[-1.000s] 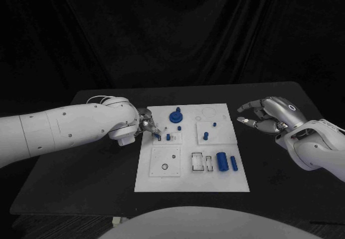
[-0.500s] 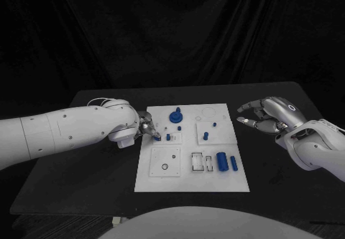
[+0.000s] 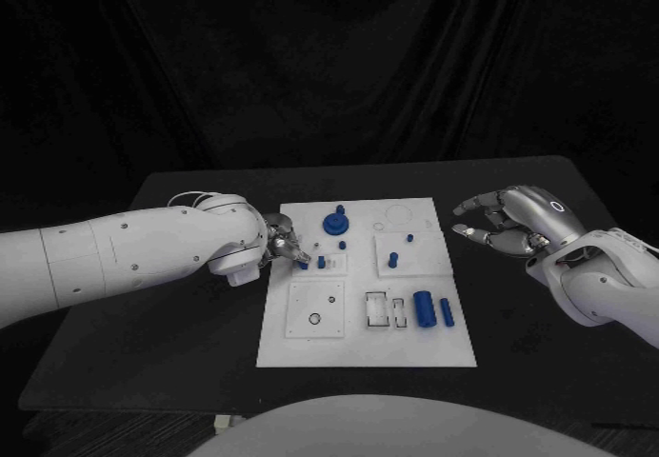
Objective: Assemble the parts on the task board
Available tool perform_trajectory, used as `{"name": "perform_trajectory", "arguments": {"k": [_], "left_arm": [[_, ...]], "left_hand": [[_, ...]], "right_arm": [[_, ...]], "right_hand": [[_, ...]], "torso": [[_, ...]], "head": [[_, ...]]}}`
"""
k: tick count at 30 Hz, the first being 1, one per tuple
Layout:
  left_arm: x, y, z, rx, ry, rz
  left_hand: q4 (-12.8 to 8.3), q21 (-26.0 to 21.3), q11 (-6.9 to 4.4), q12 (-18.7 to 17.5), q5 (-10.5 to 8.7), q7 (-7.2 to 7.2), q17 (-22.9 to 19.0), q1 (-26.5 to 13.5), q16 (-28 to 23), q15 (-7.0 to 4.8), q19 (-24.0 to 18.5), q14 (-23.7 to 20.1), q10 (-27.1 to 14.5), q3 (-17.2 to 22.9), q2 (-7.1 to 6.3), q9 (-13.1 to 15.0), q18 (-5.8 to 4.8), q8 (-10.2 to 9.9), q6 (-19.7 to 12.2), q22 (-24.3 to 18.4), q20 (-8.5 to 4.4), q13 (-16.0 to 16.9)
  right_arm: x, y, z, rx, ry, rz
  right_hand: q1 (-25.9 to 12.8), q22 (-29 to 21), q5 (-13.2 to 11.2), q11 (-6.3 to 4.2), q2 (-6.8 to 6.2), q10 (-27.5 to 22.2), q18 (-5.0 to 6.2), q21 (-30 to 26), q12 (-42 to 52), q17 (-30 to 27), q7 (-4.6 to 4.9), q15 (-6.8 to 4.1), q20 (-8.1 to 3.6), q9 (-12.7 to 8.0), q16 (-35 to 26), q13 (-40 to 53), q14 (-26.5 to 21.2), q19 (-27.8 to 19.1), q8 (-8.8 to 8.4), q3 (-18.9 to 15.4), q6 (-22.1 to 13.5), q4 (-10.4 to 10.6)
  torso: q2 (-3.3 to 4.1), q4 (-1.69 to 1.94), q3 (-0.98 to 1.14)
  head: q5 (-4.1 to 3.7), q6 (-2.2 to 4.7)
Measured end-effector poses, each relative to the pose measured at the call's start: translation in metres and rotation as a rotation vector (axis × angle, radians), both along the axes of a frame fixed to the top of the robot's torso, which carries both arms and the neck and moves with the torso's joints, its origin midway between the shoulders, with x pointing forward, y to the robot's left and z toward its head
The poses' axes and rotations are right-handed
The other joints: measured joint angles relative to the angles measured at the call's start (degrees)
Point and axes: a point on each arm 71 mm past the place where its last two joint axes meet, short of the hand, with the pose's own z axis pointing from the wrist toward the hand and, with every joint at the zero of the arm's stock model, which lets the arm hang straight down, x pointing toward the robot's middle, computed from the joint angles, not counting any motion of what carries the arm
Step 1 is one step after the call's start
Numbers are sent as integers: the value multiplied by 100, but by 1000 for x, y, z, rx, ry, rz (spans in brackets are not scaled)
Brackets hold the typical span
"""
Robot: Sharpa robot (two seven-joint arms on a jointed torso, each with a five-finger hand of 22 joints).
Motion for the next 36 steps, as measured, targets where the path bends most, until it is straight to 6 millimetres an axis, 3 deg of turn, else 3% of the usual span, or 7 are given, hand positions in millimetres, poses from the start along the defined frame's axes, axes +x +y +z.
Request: {"name": "perform_trajectory", "arguments": {"k": [36], "left_arm": [[3, 5, 1, 48, -60, -24]], "left_hand": [[15, -22, 0, 0, -33, 12, 0, -37, 0, 0, 0, 0, 0, 16, 22, 29, 0, 0, 13, 0, 0, 0]], "right_arm": [[-1, -1, -4, -5, 14, -2]], "right_hand": [[0, -2, 0, 0, 0, 0, 1, 0, 0, 0, 20, 0, 0, -4, 0, -3, 0, 0, 0, 0, 20, 0]], "torso": [[-7, -6, 2]], "head": [[31, 1]]}}
